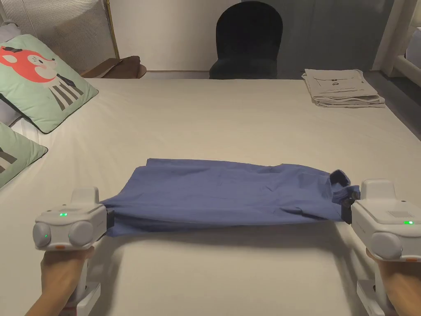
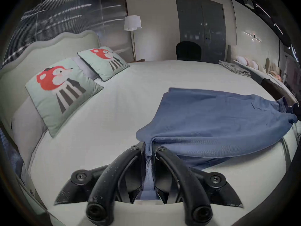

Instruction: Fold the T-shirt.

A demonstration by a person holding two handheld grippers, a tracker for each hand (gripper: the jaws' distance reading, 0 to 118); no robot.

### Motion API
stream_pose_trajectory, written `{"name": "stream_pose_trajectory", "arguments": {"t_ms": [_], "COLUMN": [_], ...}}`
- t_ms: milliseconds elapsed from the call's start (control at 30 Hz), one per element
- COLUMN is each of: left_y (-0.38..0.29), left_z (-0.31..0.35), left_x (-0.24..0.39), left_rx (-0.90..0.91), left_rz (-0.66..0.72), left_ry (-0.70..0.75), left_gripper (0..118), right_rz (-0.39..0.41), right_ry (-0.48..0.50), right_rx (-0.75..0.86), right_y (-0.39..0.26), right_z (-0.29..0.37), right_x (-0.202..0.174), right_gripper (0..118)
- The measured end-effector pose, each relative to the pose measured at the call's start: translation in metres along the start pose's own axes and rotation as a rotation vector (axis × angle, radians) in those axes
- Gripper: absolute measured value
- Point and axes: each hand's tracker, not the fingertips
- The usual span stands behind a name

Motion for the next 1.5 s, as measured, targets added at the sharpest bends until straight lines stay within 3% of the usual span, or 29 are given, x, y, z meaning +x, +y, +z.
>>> {"name": "stream_pose_trajectory", "arguments": {"t_ms": [467, 867, 933, 967, 1033, 1067, 1200, 1500], "left_y": [-0.134, -0.170, -0.167, -0.165, -0.157, -0.152, -0.121, -0.038], "left_z": [0.113, 0.142, 0.140, 0.139, 0.140, 0.141, 0.150, 0.191], "left_x": [-0.036, -0.045, -0.042, -0.040, -0.034, -0.031, -0.017, 0.041], "left_rx": [-0.128, -0.256, -0.272, -0.274, -0.293, -0.289, -0.133, 0.307], "left_rz": [0.022, 0.063, 0.059, 0.058, 0.052, 0.055, 0.091, 0.092], "left_ry": [-0.047, -0.039, -0.030, -0.026, -0.005, -0.003, -0.047, -0.098], "left_gripper": [3, 4, 10, 19, 71, 88, 102, 102], "right_rz": [-0.025, -0.028, -0.046, -0.057, -0.047, -0.016, -0.015, -0.058], "right_ry": [0.033, 0.057, 0.052, 0.052, 0.036, 0.010, 0.000, 0.037], "right_rx": [-0.154, -0.353, -0.355, -0.361, -0.361, -0.328, -0.170, 0.155], "right_y": [-0.108, -0.172, -0.165, -0.161, -0.149, -0.141, -0.100, -0.016], "right_z": [0.121, 0.139, 0.140, 0.140, 0.143, 0.145, 0.154, 0.178], "right_x": [0.021, 0.020, 0.021, 0.021, 0.018, 0.017, 0.007, -0.025], "right_gripper": [5, 5, 13, 26, 83, 102, 109, 109]}}
